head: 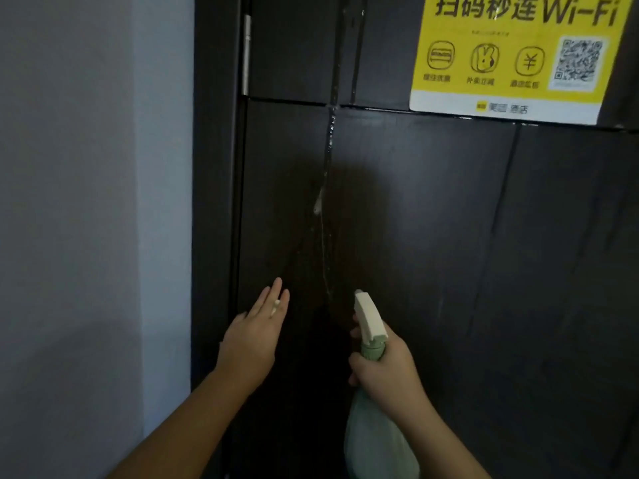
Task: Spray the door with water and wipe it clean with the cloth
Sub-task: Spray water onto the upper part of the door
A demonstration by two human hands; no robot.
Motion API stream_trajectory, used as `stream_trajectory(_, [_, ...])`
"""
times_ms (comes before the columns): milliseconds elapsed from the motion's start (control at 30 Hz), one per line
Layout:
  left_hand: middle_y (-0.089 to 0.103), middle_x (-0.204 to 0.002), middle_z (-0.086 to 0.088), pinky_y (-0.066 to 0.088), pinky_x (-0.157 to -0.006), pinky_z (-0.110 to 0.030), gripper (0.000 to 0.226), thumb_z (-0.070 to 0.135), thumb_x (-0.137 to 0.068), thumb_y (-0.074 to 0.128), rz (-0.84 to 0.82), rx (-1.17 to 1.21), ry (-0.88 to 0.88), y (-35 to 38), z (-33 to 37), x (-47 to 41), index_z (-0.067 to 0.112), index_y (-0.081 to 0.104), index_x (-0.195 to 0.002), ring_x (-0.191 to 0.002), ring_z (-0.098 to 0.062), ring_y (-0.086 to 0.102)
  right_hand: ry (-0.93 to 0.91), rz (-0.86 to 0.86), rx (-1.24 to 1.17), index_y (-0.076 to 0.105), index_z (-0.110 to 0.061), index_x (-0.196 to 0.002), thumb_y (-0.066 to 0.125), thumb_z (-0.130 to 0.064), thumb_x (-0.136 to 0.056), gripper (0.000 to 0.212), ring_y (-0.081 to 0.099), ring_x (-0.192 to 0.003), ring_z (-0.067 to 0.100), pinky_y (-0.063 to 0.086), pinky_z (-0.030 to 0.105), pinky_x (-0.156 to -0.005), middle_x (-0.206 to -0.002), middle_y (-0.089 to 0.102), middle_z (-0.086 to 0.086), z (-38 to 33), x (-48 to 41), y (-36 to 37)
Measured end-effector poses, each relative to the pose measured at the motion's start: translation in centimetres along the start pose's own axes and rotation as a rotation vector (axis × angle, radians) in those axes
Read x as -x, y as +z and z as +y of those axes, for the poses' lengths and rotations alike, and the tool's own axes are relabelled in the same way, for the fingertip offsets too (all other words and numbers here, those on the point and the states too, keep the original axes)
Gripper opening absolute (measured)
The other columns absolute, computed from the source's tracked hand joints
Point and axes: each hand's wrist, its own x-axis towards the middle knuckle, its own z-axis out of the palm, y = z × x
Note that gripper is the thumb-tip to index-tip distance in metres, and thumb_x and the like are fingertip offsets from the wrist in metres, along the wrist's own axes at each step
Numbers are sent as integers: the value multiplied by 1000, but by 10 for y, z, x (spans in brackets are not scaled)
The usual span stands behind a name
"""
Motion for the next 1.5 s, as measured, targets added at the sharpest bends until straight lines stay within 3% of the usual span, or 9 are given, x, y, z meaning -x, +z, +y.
stream_trajectory(100, [-36,-149,4,22,-118,-35,96,-4,-87,53,6,-31,104,-5,27,-3,22,-17,-148,-144,-12,-18,22,61,-9,55,-16,-120,55,12,-81,49,62,-51,11,47,20,-50,-103,62,-4,10,8,-19])
stream_trajectory(333, [-28,-155,1,10,-120,-38,97,-4,-85,56,-8,-154,305,-21,110,-34,20,-10,-151,-145,-15,-18,14,329,33,61,-7,-97,56,12,-79,28,61,-44,11,46,19,-44,-65,63,9,12,4,-98])
stream_trajectory(533, [-24,-157,-2,4,-120,-45,100,-6,-83,60,-57,-285,316,-5,149,-43,19,-7,-152,-146,-17,-16,175,247,81,57,-7,-80,55,13,-73,22,57,-42,16,50,30,-45,-67,59,7,67,19,-104])
stream_trajectory(633, [-23,-157,-3,4,-120,-48,95,-3,-85,57,-70,-302,311,-5,156,-42,17,-7,-152,-146,-18,-16,216,252,69,58,-7,-82,56,12,-73,21,58,-46,16,52,32,-48,-70,59,6,81,29,-110])
stream_trajectory(833, [-25,-156,-4,-1,-117,-48,112,-2,-76,71,-15,-335,310,-10,181,-66,18,-10,-151,-145,-22,-19,42,593,23,62,8,-83,55,15,-72,16,55,-37,8,42,17,-40,-48,59,2,40,26,-173])
stream_trajectory(967, [-25,-157,-3,1,-117,-49,113,-2,-75,72,23,-315,345,-16,209,-82,20,-8,-152,-145,-22,-20,-28,709,18,60,7,-87,57,11,-77,11,58,-41,7,46,20,-43,-62,61,12,17,19,-220])
stream_trajectory(1067, [-25,-157,-4,1,-118,-52,111,-1,-76,70,24,-308,361,-24,229,-95,18,-8,-152,-145,-22,-21,-64,717,67,60,3,-87,59,8,-81,8,56,-39,0,42,14,-41,-65,59,8,7,13,-242])
stream_trajectory(1300, [-28,-155,-7,2,-117,-56,124,2,-68,80,12,-364,332,-20,236,-96,17,-11,-150,-145,-23,-18,145,660,57,64,5,-81,60,10,-72,12,61,-44,17,49,27,-45,-56,65,9,74,25,-243])
stream_trajectory(1500, [-26,-156,-5,5,-118,-54,106,2,-80,67,27,-346,354,-3,218,-75,18,-9,-152,-145,-22,-18,303,502,37,59,-4,-70,59,5,-76,11,56,-41,16,46,26,-47,-45,60,5,131,61,-201])
